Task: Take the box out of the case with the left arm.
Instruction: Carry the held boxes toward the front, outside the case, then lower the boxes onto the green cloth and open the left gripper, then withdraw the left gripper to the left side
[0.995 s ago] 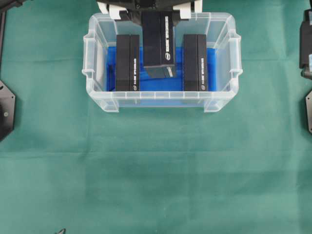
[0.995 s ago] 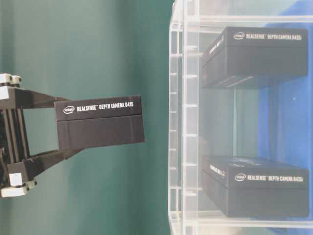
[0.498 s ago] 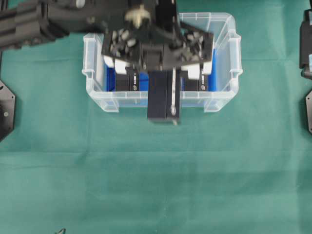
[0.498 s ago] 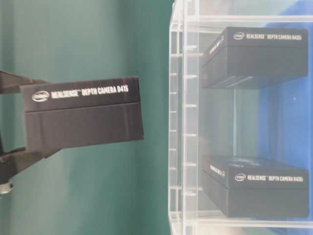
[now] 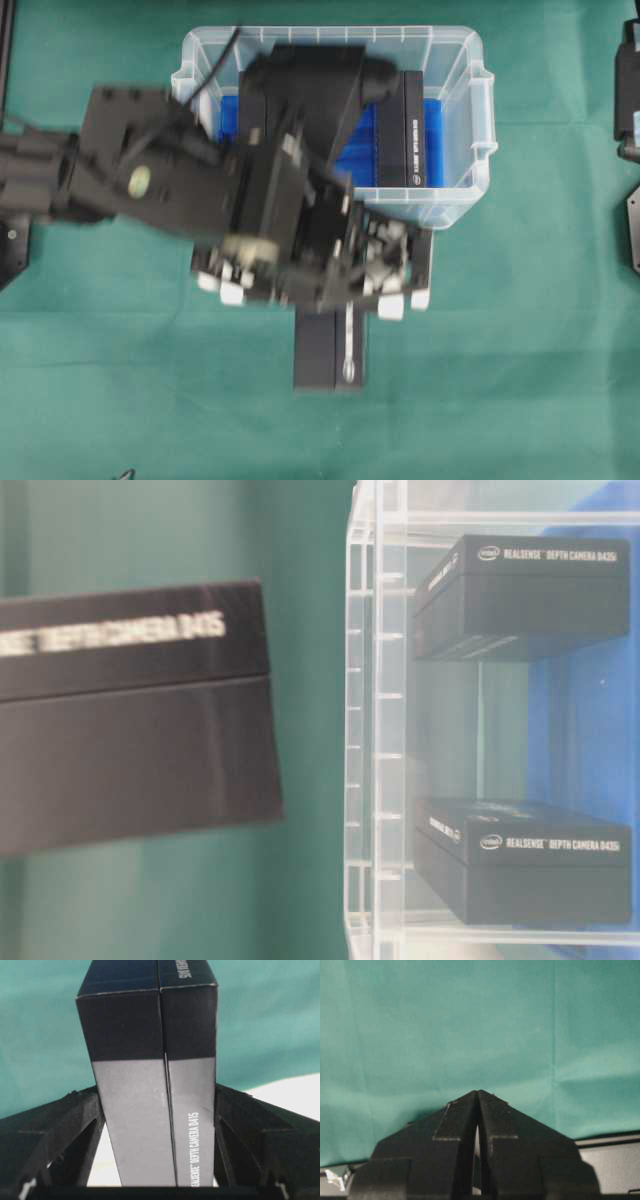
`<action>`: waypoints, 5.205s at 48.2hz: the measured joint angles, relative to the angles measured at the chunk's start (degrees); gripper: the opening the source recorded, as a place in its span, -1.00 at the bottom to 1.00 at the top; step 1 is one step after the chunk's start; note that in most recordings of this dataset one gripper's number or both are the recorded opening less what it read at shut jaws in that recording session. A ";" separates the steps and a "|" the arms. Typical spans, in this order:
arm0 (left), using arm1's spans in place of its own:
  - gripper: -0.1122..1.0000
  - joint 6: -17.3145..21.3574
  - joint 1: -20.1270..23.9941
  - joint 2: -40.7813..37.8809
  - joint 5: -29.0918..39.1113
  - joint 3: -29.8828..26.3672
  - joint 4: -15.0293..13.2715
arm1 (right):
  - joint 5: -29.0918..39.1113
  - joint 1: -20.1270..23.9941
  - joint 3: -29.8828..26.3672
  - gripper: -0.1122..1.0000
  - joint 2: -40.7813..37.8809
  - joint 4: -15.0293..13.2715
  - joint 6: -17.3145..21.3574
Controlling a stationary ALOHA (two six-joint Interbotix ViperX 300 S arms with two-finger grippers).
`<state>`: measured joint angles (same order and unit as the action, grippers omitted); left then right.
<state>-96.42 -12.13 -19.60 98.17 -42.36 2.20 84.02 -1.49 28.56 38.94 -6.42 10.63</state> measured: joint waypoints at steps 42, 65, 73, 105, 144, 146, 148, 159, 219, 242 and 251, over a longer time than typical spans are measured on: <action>0.34 -5.36 -3.08 0.00 -3.87 8.61 1.85 | 0.35 0.00 -0.09 -0.76 0.09 -0.09 0.00; 0.34 -6.42 -3.08 4.22 -24.08 33.66 3.08 | 0.35 0.00 0.00 -0.76 0.18 -0.09 0.09; 0.34 -6.42 -3.08 3.78 -32.26 39.11 3.08 | 0.35 0.00 0.00 -0.76 0.18 -0.09 0.09; 0.34 -3.69 -2.37 1.67 -40.61 44.56 2.64 | 0.35 0.00 0.00 -0.76 0.26 -0.09 0.09; 0.82 -4.31 -1.76 1.76 -40.61 44.12 1.14 | 0.35 0.00 0.00 -0.76 0.26 -0.09 0.00; 0.82 -4.39 -1.76 1.85 -40.34 43.86 1.14 | 0.35 0.00 0.00 -0.76 0.26 -0.09 0.09; 0.82 -4.39 -1.76 2.11 -39.90 43.51 1.14 | 0.35 0.00 0.00 -0.76 0.26 -0.09 0.09; 0.82 -3.96 -1.76 3.78 -33.66 38.76 1.14 | 0.35 0.00 -0.09 -0.76 0.26 0.00 0.09; 0.82 -2.20 -1.49 10.20 -12.92 25.14 2.11 | 0.35 0.00 -0.09 -0.76 0.26 0.00 0.09; 0.81 -7.12 -4.66 29.71 -13.36 48.43 2.20 | 0.35 0.00 0.00 -0.76 0.35 -0.09 0.09; 0.81 -7.12 -4.83 38.76 -13.27 57.13 2.11 | 0.35 0.00 0.00 -0.76 0.26 -0.09 0.09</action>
<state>-103.54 -16.96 19.16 84.90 14.77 4.31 84.38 -1.49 28.56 39.20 -6.50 10.72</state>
